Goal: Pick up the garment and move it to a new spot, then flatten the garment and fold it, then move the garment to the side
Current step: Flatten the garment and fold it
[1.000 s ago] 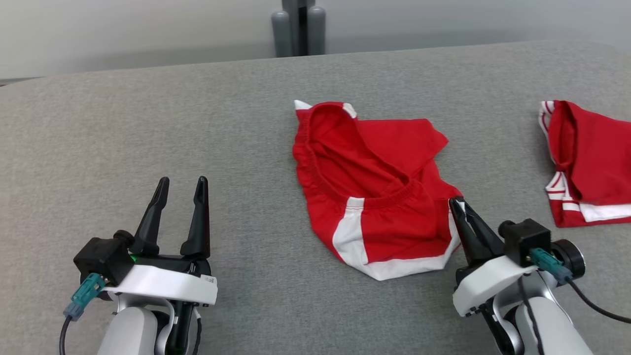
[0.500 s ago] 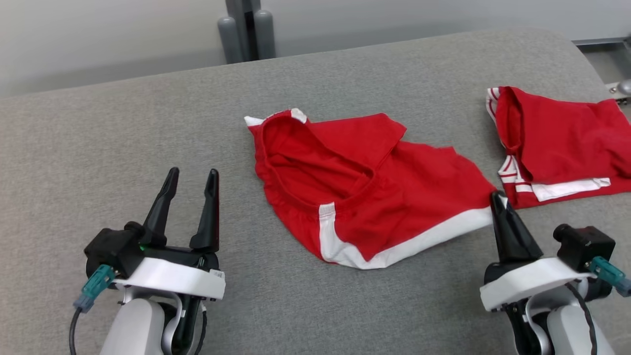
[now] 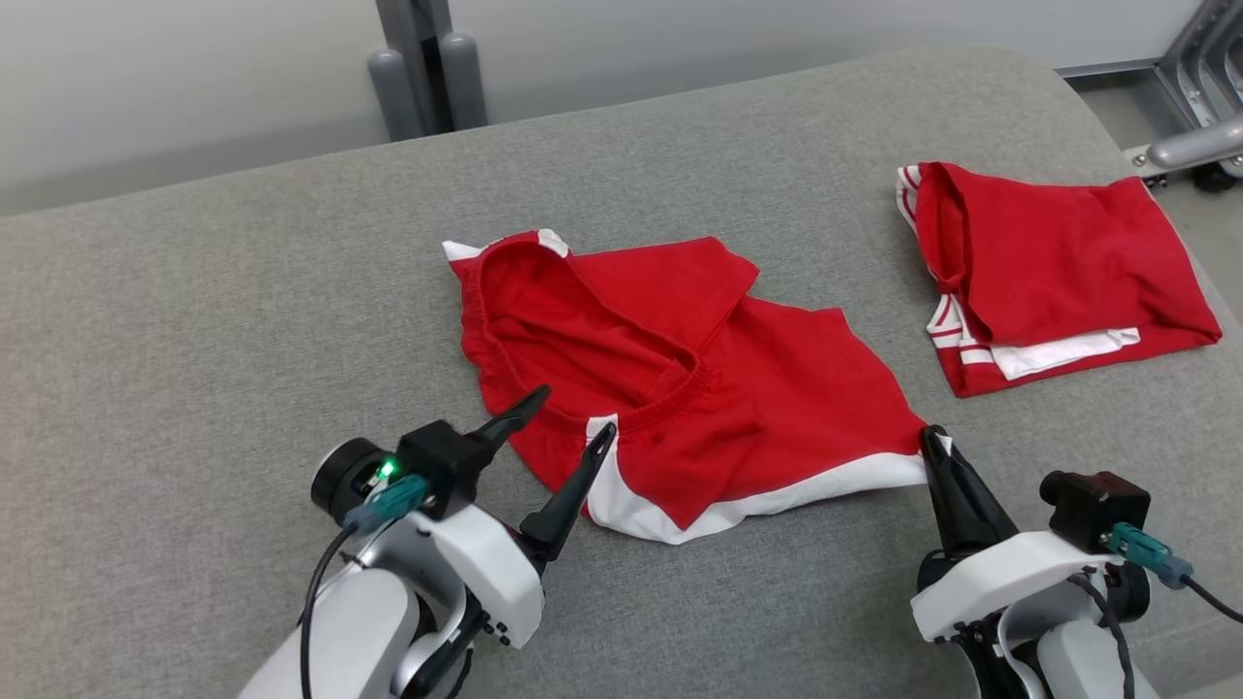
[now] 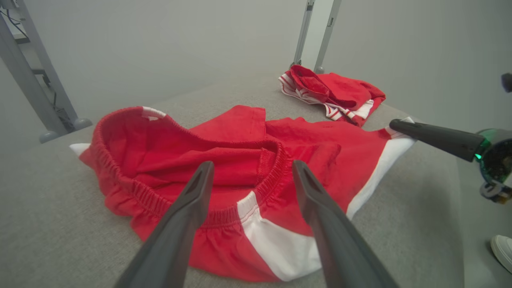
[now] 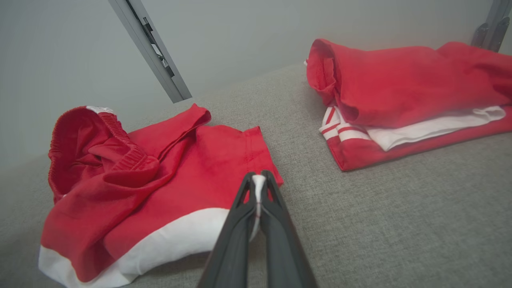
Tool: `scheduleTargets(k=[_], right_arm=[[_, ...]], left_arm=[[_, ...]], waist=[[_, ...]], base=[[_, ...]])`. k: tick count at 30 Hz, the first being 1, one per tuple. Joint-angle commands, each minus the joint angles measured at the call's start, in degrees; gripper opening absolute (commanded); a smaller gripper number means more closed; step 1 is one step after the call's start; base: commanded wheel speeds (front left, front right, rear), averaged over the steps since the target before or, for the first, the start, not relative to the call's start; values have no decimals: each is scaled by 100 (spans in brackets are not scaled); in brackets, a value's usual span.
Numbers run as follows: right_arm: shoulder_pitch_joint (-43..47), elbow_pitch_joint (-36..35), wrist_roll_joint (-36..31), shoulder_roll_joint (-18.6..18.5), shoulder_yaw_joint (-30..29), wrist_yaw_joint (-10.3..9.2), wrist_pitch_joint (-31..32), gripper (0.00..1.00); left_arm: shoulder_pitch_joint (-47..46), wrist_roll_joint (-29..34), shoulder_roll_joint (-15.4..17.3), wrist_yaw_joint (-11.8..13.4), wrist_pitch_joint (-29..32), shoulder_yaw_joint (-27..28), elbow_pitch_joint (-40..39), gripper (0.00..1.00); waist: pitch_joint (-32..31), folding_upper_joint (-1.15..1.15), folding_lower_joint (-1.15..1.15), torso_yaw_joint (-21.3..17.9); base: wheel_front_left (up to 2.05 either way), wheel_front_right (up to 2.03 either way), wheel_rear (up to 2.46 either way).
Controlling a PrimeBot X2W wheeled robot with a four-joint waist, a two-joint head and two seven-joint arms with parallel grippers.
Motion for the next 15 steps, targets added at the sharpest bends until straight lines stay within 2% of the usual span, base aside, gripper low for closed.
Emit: scheduleTargets(k=[1,6,10,15], right_arm=[[-42,36,31,-43,18,1,-62,0],[-155,268,137,-45,165,1,-170,0],[-253,401,213,-43,308,1,-254,0],[-405,551,329,-44,457,0,-340,0]], left_arm=[[-157,-65,105,-6,71,-93,-6,100],[-697,-317,463,-7,650,-929,150,100],[-1052,-440,543,-7,915,-1315,430,100],[-1478,-381,609,-7,950,-1721,886,100]], waist=[[8,0,0,-32],[69,0,0,-173],[138,0,0,-304],[272,0,0,-425]], base=[[0,0,0],[0,0,0],[0,0,0],[0,0,0]])
